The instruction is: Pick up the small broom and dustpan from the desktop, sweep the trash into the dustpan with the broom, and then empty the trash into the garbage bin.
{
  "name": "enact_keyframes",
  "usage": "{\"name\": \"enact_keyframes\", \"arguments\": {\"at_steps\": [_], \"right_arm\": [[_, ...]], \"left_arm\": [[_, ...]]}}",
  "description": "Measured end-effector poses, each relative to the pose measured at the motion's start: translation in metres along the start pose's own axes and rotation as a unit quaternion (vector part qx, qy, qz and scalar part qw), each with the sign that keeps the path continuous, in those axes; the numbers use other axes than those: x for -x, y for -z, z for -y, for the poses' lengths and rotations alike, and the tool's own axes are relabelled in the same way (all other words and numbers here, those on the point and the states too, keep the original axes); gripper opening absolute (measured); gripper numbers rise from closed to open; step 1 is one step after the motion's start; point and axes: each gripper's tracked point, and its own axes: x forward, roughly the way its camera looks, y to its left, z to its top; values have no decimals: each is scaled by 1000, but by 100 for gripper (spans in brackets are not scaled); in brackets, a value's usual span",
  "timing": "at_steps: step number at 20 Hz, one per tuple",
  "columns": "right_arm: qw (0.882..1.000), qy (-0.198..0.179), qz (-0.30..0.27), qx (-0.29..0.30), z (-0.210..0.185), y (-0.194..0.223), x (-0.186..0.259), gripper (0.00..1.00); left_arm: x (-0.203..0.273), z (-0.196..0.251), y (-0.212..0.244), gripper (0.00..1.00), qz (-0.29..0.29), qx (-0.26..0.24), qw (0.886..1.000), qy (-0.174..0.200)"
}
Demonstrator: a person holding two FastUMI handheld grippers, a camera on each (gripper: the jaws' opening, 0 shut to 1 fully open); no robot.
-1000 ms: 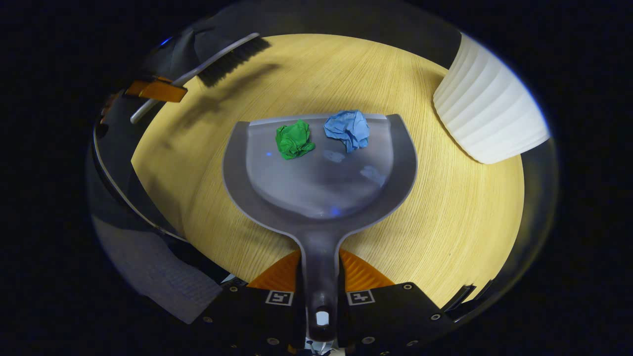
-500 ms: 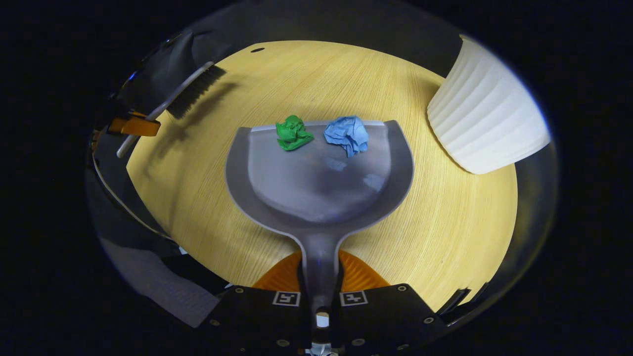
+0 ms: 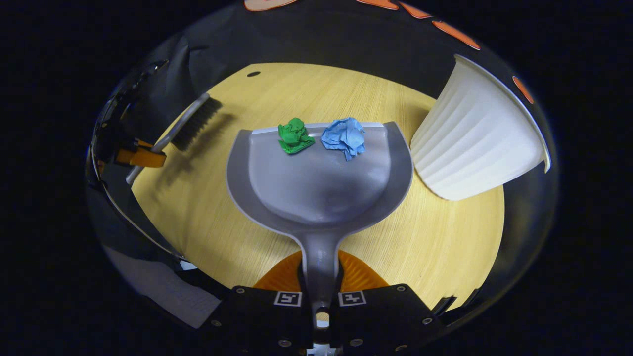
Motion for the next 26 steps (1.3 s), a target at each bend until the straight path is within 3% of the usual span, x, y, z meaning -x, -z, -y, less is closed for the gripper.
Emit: {"name": "enact_keyframes", "arguments": {"at_steps": [8,17,22,26], "right_arm": [[999,-13,47,17,16,-66,62,12],[993,-5,112,-25,62,-130,141,12],[992,61,105,-44,131,-129,164,12],[985,148,80,-49,208,-111,185,12]], "left_arm": [[3,-8,2,11,2,9,1000,3],[5,-13,-2,11,-2,13,1000,7],[6,-15,-5,11,-3,5,1000,9],[6,-12,-7,11,-4,0,1000,14]]}}
